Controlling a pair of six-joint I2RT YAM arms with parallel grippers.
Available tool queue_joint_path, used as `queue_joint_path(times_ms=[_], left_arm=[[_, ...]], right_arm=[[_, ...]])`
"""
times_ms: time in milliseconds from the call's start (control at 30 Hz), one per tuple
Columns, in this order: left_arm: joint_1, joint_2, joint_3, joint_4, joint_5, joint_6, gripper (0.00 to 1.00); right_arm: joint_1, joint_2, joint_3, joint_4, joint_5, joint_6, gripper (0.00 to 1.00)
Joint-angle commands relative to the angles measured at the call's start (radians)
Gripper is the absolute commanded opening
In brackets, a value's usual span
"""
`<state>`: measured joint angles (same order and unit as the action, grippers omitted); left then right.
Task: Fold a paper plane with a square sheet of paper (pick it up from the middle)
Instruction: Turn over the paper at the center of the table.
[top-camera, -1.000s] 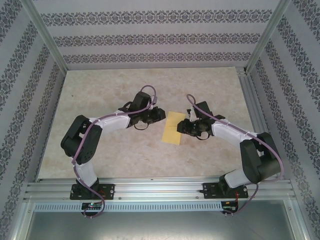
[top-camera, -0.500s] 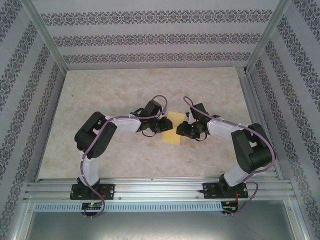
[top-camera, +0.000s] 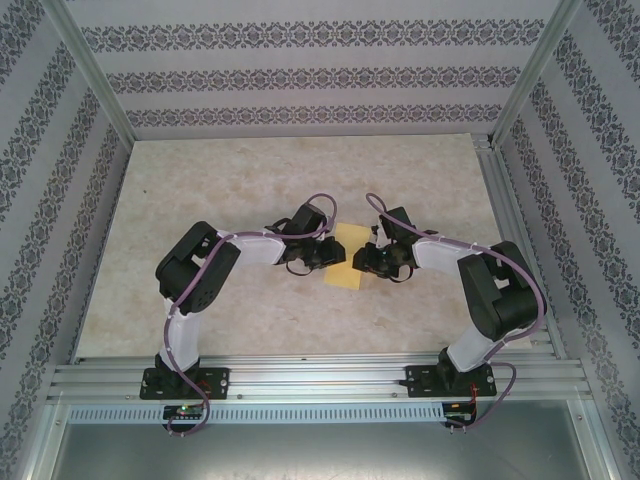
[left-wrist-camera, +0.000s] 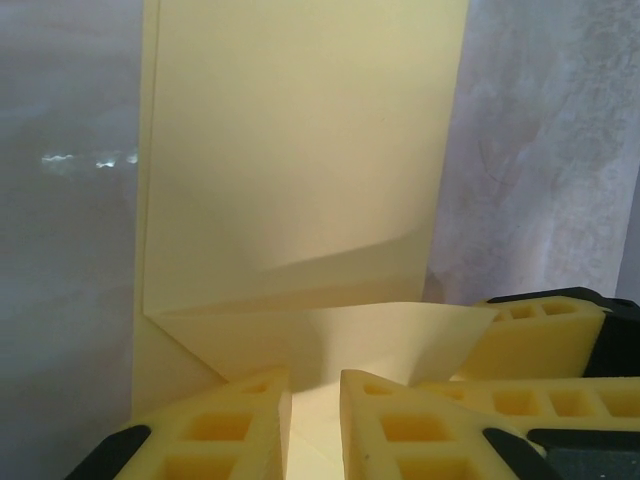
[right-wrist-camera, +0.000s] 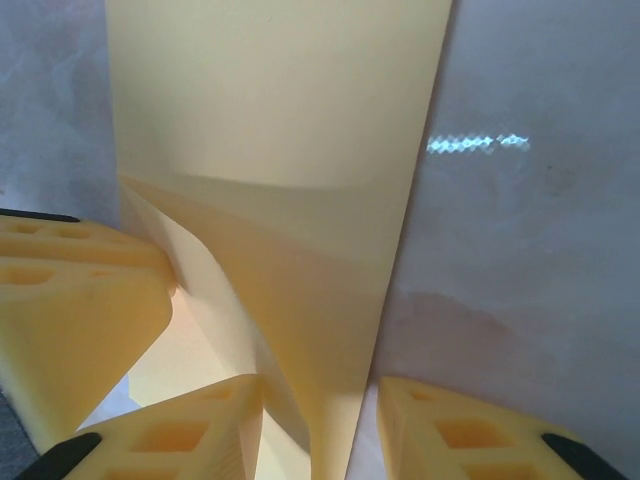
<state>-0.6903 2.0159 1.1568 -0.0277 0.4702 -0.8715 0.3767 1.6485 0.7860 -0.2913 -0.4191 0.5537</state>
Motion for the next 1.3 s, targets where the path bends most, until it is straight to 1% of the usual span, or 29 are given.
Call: queue_joint_path(times_ms=[0,333,433,500,833,1133,1267], left_arm=[[-0.011,0.021,0.033,-0.028,-0.003,0.002,0.22],[-0.012,0.027,0.03,-0.04,-0.006,0.004,0.22],[-0.012,0.029,0.034,-0.042,-0.006,0.003,0.22],[-0.012,0.029,0.036,-0.042,-0.004,0.005,0.22],[-0.012,0.028,0.029,-0.041,-0.002,0.003,0.22],[-0.012,0.004,0.034,-0.044,-0.005,0.002,0.22],[-0.013,-0.011,0.04,-0.047,-0.007,0.004,0.22]], right_arm=[[0.002,0.039,-0.003,0.052,-0.01,0.012,0.35],[0.006,0.041,0.01,0.06,-0.024,0.018,0.29],[0.006,0.034,0.013,0.062,-0.023,0.02,0.25],[0.006,0.034,0.015,0.066,-0.029,0.024,0.2],[0.01,0.015,0.006,0.075,-0.027,0.031,0.2],[0.008,-0.001,0.007,0.063,-0.018,0.026,0.11],[0.007,-0.021,0.005,0.052,-0.01,0.022,0.1]])
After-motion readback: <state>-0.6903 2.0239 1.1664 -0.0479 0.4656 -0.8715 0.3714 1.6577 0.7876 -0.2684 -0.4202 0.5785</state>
